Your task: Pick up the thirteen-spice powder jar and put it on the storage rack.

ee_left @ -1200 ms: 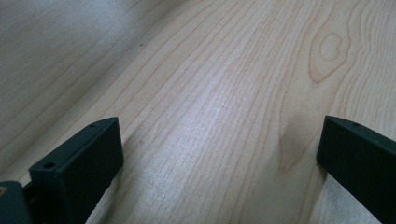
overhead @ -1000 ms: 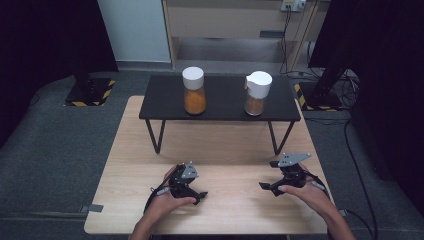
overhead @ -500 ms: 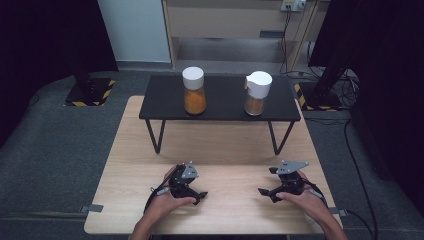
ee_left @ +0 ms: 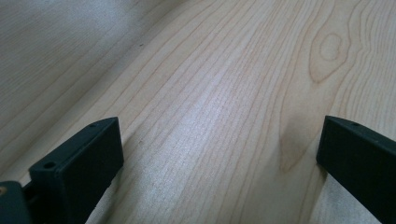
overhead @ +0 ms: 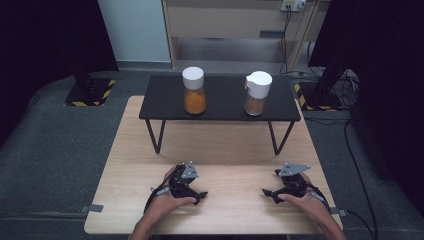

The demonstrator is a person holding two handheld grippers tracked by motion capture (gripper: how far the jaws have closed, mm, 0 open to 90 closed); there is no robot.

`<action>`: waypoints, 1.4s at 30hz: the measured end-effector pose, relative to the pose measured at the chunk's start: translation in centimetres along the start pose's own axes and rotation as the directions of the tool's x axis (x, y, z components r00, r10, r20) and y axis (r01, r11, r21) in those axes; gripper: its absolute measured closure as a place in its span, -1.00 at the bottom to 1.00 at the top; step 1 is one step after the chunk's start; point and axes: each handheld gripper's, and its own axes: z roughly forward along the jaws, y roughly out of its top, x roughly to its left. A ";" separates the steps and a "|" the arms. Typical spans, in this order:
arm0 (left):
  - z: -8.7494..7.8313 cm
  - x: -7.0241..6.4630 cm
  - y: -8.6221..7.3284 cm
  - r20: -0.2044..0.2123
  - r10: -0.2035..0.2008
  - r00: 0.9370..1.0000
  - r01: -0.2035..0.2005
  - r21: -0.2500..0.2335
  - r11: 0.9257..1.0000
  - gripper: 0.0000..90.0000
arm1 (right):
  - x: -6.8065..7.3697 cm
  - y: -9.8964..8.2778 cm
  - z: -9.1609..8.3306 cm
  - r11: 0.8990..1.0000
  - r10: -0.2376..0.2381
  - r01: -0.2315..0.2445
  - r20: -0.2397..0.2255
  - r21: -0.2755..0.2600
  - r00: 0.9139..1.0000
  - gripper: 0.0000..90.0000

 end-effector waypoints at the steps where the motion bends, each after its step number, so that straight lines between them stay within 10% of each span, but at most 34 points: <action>1: 0.0 0.0 0.0 0.000 0.000 1.000 0.000 0.001 1.000 -1.00 | 0.0 0.0 0.1 1.000 0.000 0.000 -0.001 0.003 1.000 -0.91; 42: 0.0 -0.1 -0.1 -0.004 -0.009 1.000 0.009 -0.005 1.000 -1.00 | 1.1 0.2 0.3 0.999 0.004 -0.006 0.041 0.033 0.999 -0.97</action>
